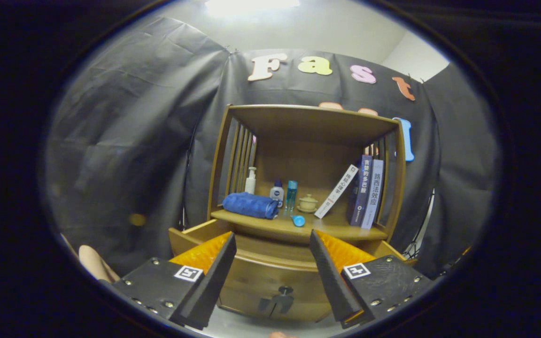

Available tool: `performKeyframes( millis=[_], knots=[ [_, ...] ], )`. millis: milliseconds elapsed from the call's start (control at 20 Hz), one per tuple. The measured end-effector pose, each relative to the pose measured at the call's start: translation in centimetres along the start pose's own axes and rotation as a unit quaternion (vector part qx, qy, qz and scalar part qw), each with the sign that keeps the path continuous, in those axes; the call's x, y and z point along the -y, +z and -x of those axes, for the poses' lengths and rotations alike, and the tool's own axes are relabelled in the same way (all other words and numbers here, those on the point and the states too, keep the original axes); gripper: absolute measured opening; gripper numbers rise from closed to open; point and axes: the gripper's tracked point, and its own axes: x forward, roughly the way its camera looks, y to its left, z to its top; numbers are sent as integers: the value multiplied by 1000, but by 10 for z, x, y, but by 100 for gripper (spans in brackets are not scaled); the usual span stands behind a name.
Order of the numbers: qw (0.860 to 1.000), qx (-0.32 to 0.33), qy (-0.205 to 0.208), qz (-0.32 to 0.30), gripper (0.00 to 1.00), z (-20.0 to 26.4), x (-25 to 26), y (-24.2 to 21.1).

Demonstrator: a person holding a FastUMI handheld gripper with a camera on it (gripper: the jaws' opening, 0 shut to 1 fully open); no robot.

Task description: Pull open the drawer, take out the items inside it, and place them on the countertop above the cabinet.

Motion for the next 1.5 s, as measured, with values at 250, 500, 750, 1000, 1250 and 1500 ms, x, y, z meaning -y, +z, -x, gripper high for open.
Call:
performKeyframes(
  millis=[250, 500, 750, 1000, 1250, 1500],
  knots=[
    [999, -15, -2, 30, 95, 3, -9, -28],
    [998, -52, -16, 22, 98, -11, -6, -61],
    [994, -85, -65, -9, 98, -27, 19, -88],
    [988, -112, -95, -56, 98, -39, 35, -114],
    [983, -113, -109, -96, 98, -43, 40, -121],
    [986, -105, -107, -73, 98, -48, 41, -124]
  ],
)
